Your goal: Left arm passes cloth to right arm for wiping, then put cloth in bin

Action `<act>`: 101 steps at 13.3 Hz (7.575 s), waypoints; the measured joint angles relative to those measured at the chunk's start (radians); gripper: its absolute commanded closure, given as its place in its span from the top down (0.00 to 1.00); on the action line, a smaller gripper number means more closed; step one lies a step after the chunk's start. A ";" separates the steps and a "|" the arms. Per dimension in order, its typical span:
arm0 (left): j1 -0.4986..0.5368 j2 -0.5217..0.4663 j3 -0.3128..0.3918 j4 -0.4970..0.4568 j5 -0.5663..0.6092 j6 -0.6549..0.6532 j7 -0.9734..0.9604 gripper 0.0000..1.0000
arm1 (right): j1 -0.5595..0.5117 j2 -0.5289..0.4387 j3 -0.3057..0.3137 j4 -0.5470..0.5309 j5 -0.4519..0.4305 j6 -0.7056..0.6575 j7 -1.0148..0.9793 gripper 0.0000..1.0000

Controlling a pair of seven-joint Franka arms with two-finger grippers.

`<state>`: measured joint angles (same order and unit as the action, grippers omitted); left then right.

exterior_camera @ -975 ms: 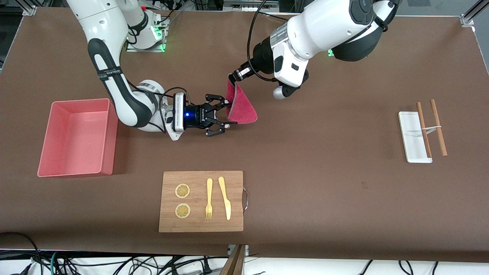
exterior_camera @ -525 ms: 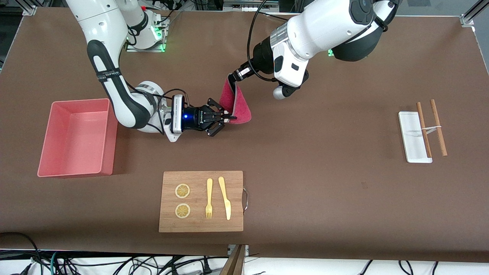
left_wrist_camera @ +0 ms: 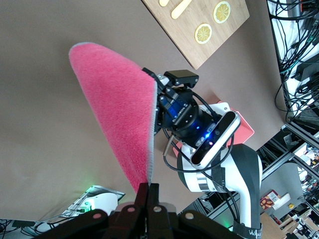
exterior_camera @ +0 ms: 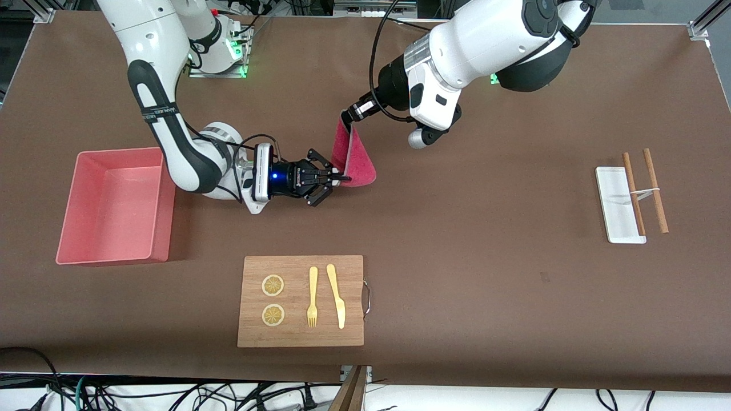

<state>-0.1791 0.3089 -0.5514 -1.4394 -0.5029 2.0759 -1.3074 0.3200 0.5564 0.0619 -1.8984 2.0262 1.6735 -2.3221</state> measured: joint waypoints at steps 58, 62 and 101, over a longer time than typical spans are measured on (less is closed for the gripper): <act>0.077 -0.282 0.546 -0.170 0.550 -0.488 1.411 1.00 | 0.042 -0.098 -0.078 0.141 -1.789 0.331 2.657 0.00; 0.075 -0.282 0.546 -0.170 0.550 -0.488 1.411 1.00 | 0.134 -0.048 0.000 0.215 -1.766 0.397 2.924 0.00; 0.071 -0.280 0.546 -0.170 0.550 -0.488 1.411 1.00 | -0.303 -0.334 -0.164 0.279 -2.012 -0.103 1.949 0.00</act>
<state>-0.1077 0.0286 -0.0054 -1.6094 0.0472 1.5883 0.1033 0.0172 0.2219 -0.1024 -1.6196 0.0142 1.5704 -0.3735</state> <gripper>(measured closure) 0.000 0.982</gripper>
